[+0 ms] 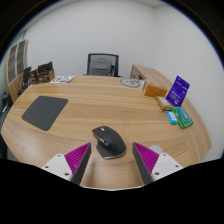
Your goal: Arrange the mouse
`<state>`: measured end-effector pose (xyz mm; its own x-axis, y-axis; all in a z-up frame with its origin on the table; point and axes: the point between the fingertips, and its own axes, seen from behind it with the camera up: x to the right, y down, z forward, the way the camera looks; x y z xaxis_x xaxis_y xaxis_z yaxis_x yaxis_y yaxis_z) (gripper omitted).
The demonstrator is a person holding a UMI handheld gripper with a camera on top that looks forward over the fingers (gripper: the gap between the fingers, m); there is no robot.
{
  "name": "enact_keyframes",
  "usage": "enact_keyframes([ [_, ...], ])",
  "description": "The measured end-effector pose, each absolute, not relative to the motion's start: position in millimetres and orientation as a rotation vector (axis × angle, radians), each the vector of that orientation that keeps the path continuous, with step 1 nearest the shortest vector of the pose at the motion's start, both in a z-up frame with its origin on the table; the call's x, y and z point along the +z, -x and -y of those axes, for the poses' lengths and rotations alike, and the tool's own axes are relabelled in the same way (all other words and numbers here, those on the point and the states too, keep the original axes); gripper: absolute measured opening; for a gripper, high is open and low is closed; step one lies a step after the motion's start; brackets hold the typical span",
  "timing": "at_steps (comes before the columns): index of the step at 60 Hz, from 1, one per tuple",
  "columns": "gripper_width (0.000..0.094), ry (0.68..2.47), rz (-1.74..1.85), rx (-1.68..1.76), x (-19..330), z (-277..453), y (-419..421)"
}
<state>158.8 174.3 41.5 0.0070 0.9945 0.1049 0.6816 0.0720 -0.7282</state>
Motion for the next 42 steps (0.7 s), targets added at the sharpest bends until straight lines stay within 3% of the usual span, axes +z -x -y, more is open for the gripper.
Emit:
enact_keyframes([
  [16, 0.0856, 1.677, 1.760, 0.612, 7, -188, -116],
  [42, 0.0846, 1.760, 1.726, 0.649, -11, -202, -80],
])
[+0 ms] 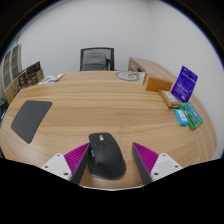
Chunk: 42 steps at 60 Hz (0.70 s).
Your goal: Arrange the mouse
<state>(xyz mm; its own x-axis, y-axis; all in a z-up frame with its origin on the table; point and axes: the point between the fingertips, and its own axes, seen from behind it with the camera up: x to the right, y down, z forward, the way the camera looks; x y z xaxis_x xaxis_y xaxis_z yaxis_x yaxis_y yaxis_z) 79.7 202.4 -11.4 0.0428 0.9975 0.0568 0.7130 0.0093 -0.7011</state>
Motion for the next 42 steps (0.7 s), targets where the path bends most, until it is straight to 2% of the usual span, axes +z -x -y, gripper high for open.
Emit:
enact_keyframes([
  [5, 0.0796, 1.774, 1.718, 0.657, -13, -203, -76],
  [15, 0.0569, 1.783, 1.713, 0.663, -16, -203, -69],
  [26, 0.0493, 1.823, 1.682, 0.664, -17, -206, -68],
  [27, 0.0455, 1.825, 1.683, 0.662, -17, -206, -68],
  [42, 0.0324, 1.866, 1.645, 0.624, -17, -208, -68],
])
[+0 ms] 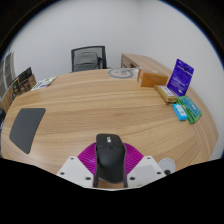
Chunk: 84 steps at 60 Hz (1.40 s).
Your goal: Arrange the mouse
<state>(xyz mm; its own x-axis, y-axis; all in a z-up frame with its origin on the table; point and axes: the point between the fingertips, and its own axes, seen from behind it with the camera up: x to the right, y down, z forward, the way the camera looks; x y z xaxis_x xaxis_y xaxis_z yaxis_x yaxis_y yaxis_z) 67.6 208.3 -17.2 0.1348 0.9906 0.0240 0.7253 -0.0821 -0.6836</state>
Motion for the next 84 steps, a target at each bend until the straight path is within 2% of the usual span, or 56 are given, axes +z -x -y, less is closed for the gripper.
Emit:
enact_keyframes([
  [14, 0.0305, 1.887, 1.637, 0.632, -9, -207, -71],
  [22, 0.0307, 1.827, 1.628, 0.625, 29, -202, -71],
  [33, 0.0307, 1.744, 1.587, 0.672, 108, -172, -48],
  [41, 0.0306, 1.712, 1.562, 0.743, 152, -120, -23],
  [49, 0.0305, 1.681, 1.578, 0.804, 170, -44, -4],
  [61, 0.0305, 1.674, 1.652, 0.857, 149, 78, 11],
  [72, 0.0307, 1.664, 1.723, 0.823, 95, 151, 15],
  [84, 0.0309, 1.716, 1.766, 0.751, 29, 174, 13],
])
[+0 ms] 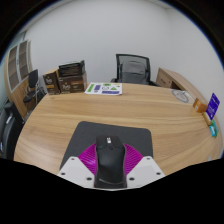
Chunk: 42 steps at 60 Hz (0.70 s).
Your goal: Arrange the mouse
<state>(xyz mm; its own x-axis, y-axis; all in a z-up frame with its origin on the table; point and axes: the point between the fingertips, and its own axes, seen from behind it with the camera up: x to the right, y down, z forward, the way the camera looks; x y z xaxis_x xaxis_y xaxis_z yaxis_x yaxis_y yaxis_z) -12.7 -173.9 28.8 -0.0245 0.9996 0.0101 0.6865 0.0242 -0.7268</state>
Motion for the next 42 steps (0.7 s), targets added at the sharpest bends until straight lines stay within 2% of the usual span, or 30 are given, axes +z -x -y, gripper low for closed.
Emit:
enact_keyframes([
  [8, 0.0315, 1.744, 1.763, 0.715, 6, 170, 8],
  [16, 0.0329, 1.764, 1.728, 0.678, -2, 160, 7],
  [28, 0.0540, 1.785, 1.717, 0.660, -9, 155, 2],
  [30, 0.0630, 1.768, 1.722, 0.665, -5, 156, 3],
  [33, 0.0880, 1.748, 1.714, 0.674, 2, 157, 7],
  [35, 0.0838, 1.741, 1.701, 0.672, 9, 154, 7],
  [42, 0.0863, 1.715, 1.670, 0.678, 44, 148, 1],
])
